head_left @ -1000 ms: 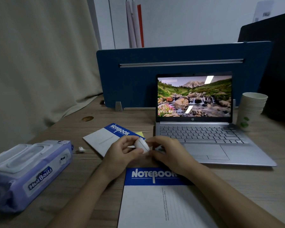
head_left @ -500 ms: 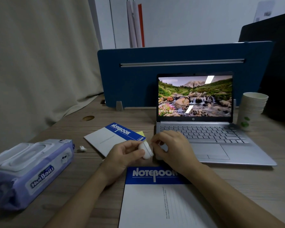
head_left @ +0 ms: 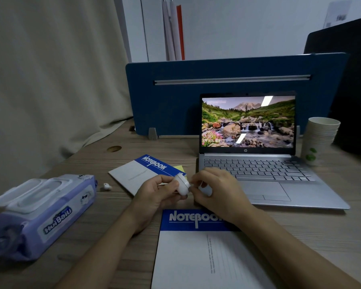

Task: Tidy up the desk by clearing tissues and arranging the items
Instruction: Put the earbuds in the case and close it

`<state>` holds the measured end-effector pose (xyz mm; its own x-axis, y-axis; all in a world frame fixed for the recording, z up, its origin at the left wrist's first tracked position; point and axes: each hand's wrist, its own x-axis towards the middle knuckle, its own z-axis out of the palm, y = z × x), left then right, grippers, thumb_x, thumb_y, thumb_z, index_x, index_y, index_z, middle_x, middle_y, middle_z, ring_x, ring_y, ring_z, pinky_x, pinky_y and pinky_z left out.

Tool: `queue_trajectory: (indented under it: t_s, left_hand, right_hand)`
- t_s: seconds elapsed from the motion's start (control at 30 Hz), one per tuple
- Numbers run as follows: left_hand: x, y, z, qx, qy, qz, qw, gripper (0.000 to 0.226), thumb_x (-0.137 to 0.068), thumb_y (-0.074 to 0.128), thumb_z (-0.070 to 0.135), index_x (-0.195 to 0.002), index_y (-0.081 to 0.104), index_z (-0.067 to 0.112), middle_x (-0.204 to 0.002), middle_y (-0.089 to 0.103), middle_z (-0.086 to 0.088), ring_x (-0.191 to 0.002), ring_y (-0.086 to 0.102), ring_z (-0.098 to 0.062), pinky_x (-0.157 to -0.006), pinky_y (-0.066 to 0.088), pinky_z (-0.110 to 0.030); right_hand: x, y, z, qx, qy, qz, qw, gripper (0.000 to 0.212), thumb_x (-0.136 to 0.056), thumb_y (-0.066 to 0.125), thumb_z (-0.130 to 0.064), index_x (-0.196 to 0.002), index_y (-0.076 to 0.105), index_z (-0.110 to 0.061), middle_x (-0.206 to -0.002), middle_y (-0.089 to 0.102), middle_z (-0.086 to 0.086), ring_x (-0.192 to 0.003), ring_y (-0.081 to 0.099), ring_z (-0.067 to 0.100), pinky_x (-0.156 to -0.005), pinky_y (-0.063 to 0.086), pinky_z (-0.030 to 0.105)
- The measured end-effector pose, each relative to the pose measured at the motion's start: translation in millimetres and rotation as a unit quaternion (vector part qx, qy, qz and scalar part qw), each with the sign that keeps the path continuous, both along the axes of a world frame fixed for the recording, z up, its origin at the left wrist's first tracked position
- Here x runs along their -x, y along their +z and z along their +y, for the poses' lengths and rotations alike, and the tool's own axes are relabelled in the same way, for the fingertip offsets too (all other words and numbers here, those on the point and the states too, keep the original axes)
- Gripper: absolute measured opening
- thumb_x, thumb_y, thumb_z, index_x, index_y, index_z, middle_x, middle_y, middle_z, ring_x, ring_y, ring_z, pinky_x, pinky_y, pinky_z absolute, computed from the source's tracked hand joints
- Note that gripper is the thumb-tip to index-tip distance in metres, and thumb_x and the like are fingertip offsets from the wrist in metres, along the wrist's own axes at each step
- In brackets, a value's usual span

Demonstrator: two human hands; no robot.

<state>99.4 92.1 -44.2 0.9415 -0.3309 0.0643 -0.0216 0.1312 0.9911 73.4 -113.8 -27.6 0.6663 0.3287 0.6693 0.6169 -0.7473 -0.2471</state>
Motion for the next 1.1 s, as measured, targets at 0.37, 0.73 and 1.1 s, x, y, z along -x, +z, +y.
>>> queue_trajectory:
  t_s: [0.37, 0.73, 1.1]
  left_hand:
    - [0.0, 2.0, 3.8, 0.001, -0.055, 0.018, 0.998, 0.057, -0.078, 0.075, 0.037, -0.121, 0.058, 0.003, -0.116, 0.07, -0.016, -0.108, 0.068, -0.034, -0.085, 0.058, -0.033]
    - [0.4, 5.6, 5.9, -0.008, -0.136, 0.049, 0.989, 0.057, -0.083, 0.074, 0.031, -0.133, 0.052, 0.015, -0.129, 0.065, -0.013, -0.119, 0.062, -0.031, -0.097, 0.053, -0.041]
    - [-5.3, 11.6, 19.7, -0.138, 0.136, -0.155, 0.969, 0.014, -0.097, 0.058, 0.014, -0.107, 0.066, 0.018, -0.104, 0.075, 0.005, -0.094, 0.072, -0.013, -0.071, 0.054, -0.023]
  right_hand:
    - [-4.9, -3.6, -1.4, -0.032, -0.043, -0.024, 0.998, 0.014, -0.089, 0.062, -0.023, -0.098, 0.067, -0.015, -0.091, 0.068, -0.002, -0.08, 0.061, 0.013, -0.068, 0.054, 0.032]
    - [-12.4, -3.9, 1.1, -0.224, 0.035, 0.13, 0.965, 0.013, -0.093, 0.06, -0.016, -0.1, 0.067, -0.024, -0.085, 0.066, -0.019, -0.08, 0.065, -0.001, -0.067, 0.052, 0.014]
    - [-41.3, -14.7, 4.8, -0.163, -0.081, 0.192, 0.964, 0.008, -0.09, 0.065, -0.019, -0.09, 0.065, -0.027, -0.084, 0.068, -0.01, -0.073, 0.062, 0.002, -0.06, 0.053, 0.016]
